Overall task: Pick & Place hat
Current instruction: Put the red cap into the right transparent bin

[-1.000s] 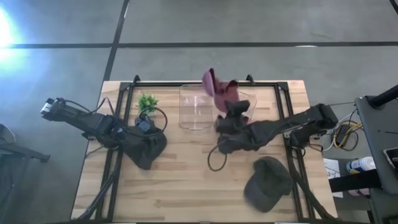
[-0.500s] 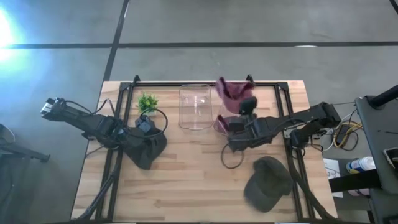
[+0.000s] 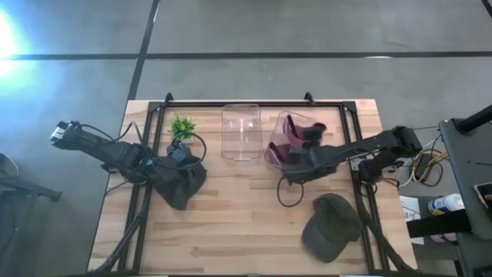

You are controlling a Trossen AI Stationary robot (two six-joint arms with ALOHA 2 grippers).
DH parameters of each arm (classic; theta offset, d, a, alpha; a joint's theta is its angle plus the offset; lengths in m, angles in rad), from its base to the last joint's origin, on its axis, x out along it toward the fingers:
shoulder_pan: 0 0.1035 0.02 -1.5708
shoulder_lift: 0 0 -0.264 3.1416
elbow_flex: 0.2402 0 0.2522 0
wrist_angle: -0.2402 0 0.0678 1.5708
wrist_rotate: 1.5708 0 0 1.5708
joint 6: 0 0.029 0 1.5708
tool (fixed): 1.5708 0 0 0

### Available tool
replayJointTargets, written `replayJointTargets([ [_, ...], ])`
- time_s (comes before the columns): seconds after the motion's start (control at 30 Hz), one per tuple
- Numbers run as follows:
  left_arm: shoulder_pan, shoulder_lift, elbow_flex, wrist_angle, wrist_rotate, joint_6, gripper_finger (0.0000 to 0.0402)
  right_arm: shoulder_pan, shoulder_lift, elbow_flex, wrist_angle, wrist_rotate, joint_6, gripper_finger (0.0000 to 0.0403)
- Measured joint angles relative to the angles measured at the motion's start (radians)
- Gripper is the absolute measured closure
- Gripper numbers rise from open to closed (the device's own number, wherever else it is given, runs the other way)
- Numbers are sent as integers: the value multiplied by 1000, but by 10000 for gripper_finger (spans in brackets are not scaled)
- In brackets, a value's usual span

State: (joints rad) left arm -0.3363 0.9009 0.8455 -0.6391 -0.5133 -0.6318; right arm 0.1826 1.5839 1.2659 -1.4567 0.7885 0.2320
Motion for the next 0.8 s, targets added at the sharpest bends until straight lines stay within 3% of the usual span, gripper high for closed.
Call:
replayJointTargets([
  [0.8, 0, 0, 0, 41, -24, -43, 190, -127, 2, -38, 155, 23, -478, 390],
])
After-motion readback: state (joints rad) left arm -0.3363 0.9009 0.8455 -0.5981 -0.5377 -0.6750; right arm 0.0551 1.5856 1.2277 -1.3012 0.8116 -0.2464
